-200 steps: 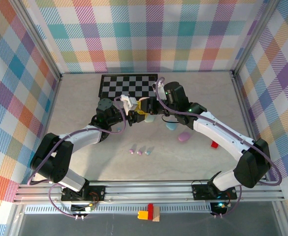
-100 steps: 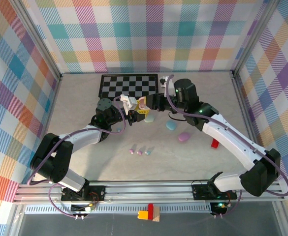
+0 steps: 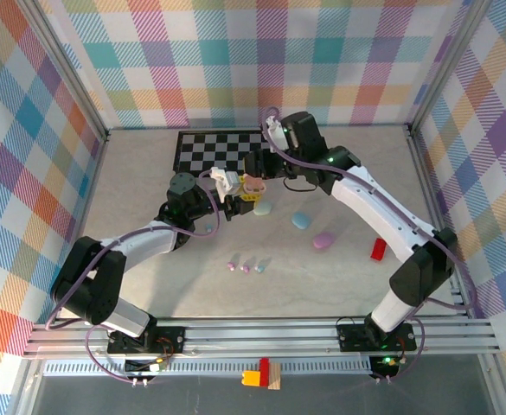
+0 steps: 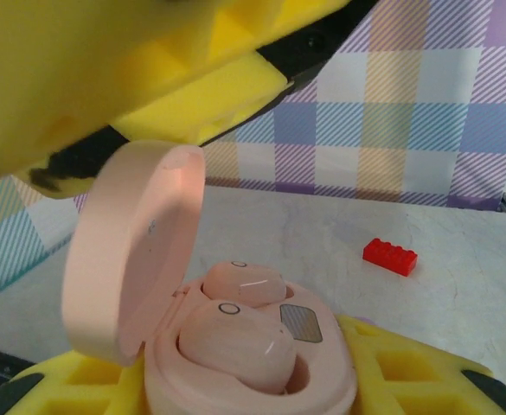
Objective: Insert the wireless bluetooth earbuds into the charging case
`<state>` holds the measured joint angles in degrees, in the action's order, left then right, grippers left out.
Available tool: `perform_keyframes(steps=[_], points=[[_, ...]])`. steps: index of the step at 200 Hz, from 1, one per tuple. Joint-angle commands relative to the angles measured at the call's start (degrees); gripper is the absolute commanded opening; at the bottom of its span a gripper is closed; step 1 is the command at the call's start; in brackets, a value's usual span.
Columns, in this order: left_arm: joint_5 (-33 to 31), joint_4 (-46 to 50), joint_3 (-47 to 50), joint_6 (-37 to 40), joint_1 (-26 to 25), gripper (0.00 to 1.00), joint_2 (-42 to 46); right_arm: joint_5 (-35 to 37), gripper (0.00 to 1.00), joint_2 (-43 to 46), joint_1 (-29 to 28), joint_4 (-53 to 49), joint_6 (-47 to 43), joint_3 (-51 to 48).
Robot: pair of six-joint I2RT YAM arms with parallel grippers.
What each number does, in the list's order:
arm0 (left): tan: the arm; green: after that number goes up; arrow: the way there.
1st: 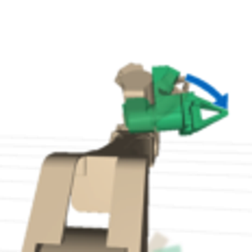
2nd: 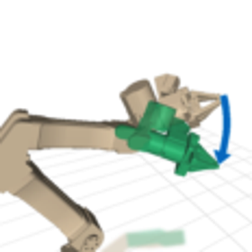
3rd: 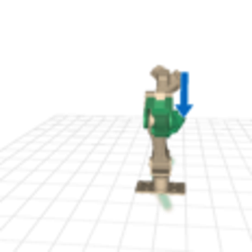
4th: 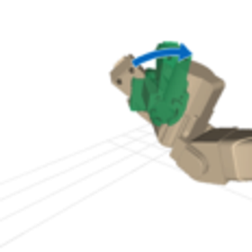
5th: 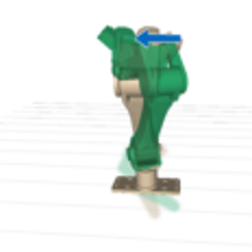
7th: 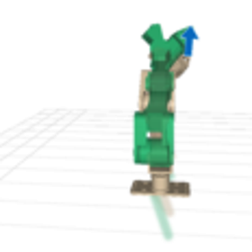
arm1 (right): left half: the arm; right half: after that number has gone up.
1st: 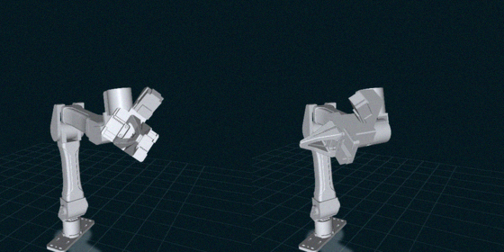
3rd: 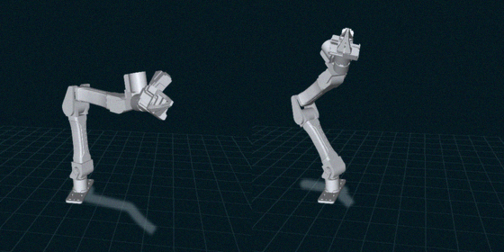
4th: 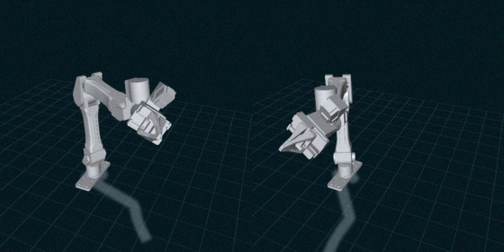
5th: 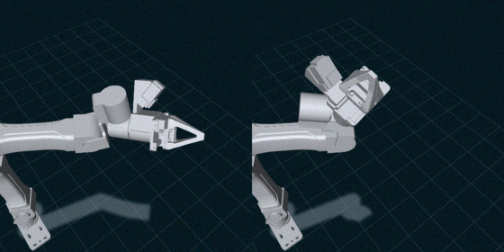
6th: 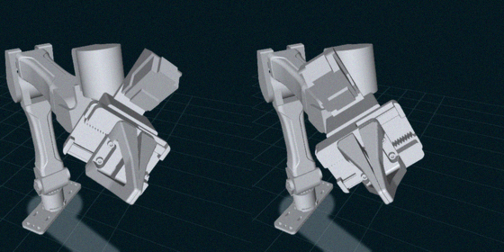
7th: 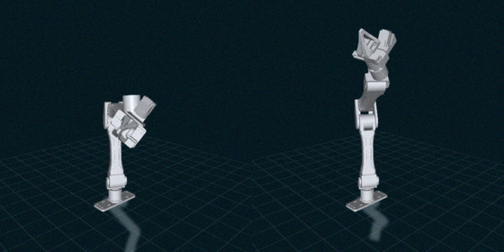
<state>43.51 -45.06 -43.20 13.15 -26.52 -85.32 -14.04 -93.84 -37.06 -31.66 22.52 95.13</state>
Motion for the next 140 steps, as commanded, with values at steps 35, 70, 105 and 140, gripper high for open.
perform_keyframes(steps=[35,70,105,140], points=[[-3.25,0.70,-0.99,-3.43,0.51,0.40,2.59,-4.19,0.33,5.14,0.95,1.23,-0.25,-4.31],[-3.39,-0.63,-1.38,-5.59,0.52,0.40,3.18,-12.16,0.55,9.62,6.71,13.53,9.96,-13.64],[-3.34,-5.98,-1.17,-9.31,0.56,0.40,2.97,-28.40,0.67,8.79,10.07,25.89,21.14,-20.28],[-2.61,-8.99,-1.93,-11.82,0.56,0.40,2.42,-36.95,0.67,5.88,10.16,36.95,30.37,-23.19]])
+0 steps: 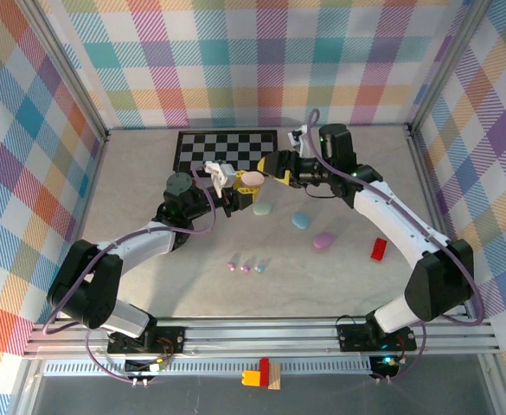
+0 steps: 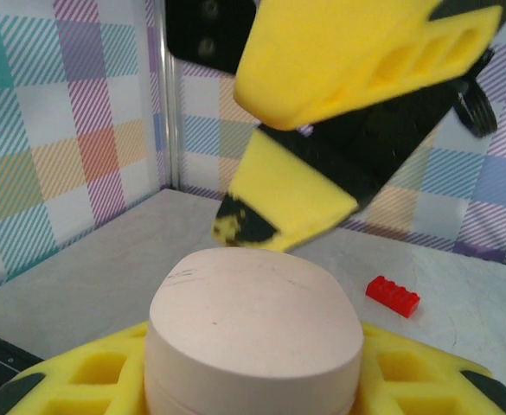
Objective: Insert the wireless bluetooth earbuds into the charging case
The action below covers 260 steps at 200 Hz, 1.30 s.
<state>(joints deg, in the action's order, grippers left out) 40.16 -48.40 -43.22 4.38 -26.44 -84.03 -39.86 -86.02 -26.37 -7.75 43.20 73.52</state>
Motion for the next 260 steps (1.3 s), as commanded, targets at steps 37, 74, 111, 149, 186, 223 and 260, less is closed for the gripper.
perform_keyframes(steps=[37,74,111,149,186,223,260], points=[[0.44,-8.01,-2.15,-4.69,0.46,0.41,-0.23,-14.19,0.65,-4.42,-0.50,22.73,16.94,-3.31],[0.16,-9.96,-1.78,-5.37,0.47,0.41,-1.03,-15.84,0.55,-5.77,-0.26,29.66,22.73,-4.58],[0.53,-9.91,-1.16,-4.43,0.62,0.41,-1.24,-13.11,0.30,-4.67,0.49,26.82,21.18,-5.28],[1.34,-5.50,-1.18,-2.71,0.95,0.56,-0.12,-9.12,0.19,-3.40,1.29,24.14,18.68,-6.80],[0.33,0.57,2.13,0.62,1.91,0.90,3.17,0.31,0.14,-2.99,3.53,12.16,8.70,-8.00],[-0.39,6.88,4.98,3.45,2.10,1.00,6.08,9.06,0.10,-5.35,8.00,4.65,0.79,-10.01],[-0.87,9.20,6.86,4.14,2.02,1.00,7.56,10.91,0.11,-11.08,13.23,4.84,-1.05,-10.35]])
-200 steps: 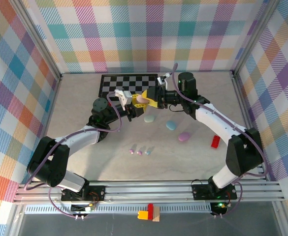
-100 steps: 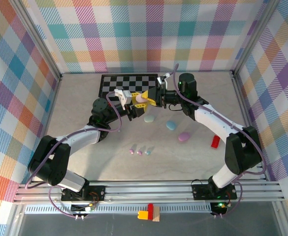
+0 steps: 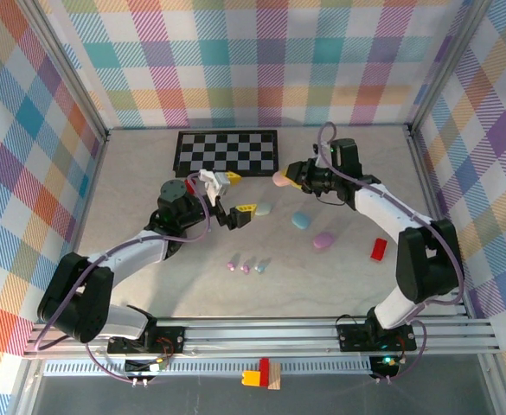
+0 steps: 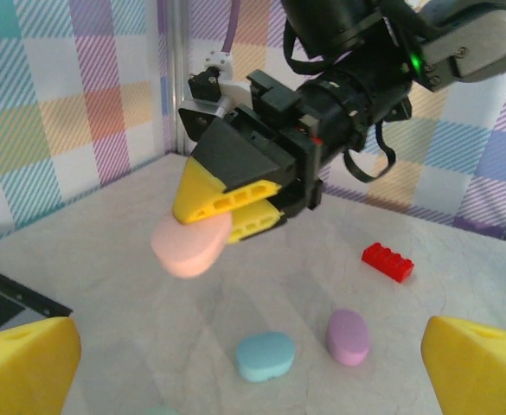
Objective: Insert the wireless bluetooth earbuds into the charging case
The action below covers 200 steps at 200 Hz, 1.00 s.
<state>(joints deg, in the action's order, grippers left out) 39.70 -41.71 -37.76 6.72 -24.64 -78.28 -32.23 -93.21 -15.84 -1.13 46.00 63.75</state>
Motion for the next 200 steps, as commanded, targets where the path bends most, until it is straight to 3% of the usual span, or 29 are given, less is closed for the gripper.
perform_keyframes(steps=[1,84,114,153,172,200], points=[[-0.41,2.51,1.43,1.80,0.22,1.00,1.81,3.34,0.11,-4.03,2.85,-1.65,-3.79,-0.57],[-0.58,3.86,1.81,1.94,0.10,1.00,1.91,6.00,0.15,-19.29,5.39,-0.94,-3.47,3.66],[-0.59,4.55,1.25,1.39,0.13,1.00,1.29,8.62,0.36,-19.45,5.38,-4.28,-6.98,4.50],[-2.15,5.59,0.58,0.23,0.05,1.00,1.24,16.17,0.64,-13.40,5.40,-12.04,-16.08,5.58],[-4.04,5.59,0.76,-0.49,0.12,1.00,1.70,18.68,0.72,-10.48,4.97,-16.35,-21.15,5.84],[-7.11,6.36,1.02,-1.38,0.21,1.00,2.47,29.59,0.75,-8.13,0.26,-29.05,-33.02,9.79]])
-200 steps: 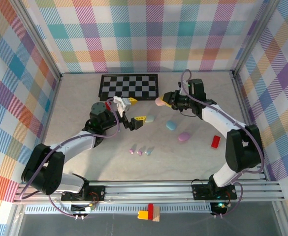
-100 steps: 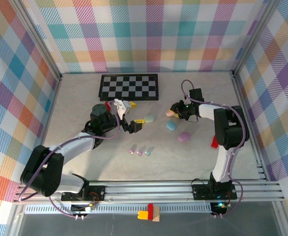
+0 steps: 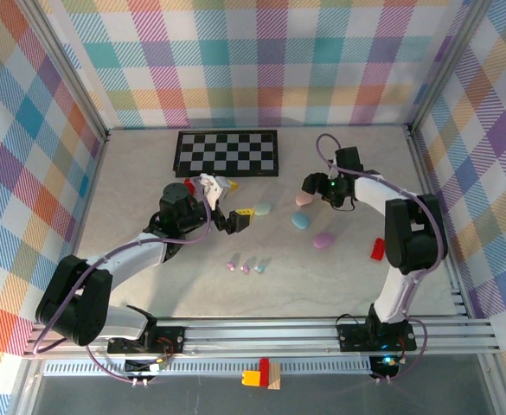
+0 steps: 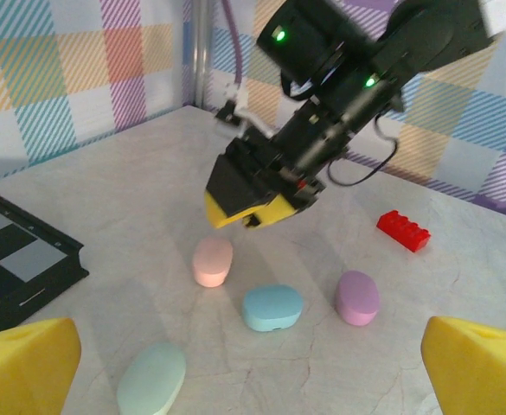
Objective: Insert the wireless bluetooth earbuds into the charging case
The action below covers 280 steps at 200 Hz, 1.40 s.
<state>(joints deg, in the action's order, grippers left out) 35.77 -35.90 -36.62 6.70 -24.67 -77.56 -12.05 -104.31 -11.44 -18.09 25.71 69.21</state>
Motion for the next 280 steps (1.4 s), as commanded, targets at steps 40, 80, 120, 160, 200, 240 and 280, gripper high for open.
perform_keyframes(steps=[40,80,120,160,200,240,280], points=[[-10.57,7.38,-1.37,-6.52,0.94,1.00,4.47,17.29,0.76,-1.08,-11.04,-30.23,-26.40,14.69],[-17.68,7.60,1.72,-6.70,1.42,1.00,8.63,18.69,0.75,-7.94,-13.71,-41.13,-30.29,23.26],[-17.29,8.89,1.99,-6.66,1.46,1.00,9.48,18.62,0.75,-15.31,-15.26,-46.58,-33.93,29.47],[-18.12,9.16,2.52,-6.38,1.51,1.00,9.81,17.83,0.72,-20.10,-16.23,-48.75,-34.17,33.71],[-17.93,9.45,2.50,-6.18,1.46,1.00,9.52,17.60,0.67,-23.69,-16.67,-50.68,-33.92,36.45],[-18.06,9.53,2.47,-6.04,1.46,1.00,9.46,17.15,0.65,-26.00,-16.73,-52.48,-33.72,37.66],[-18.02,9.55,2.45,-6.08,1.46,1.00,9.31,16.80,0.49,-26.17,-16.77,-51.55,-32.35,37.51]])
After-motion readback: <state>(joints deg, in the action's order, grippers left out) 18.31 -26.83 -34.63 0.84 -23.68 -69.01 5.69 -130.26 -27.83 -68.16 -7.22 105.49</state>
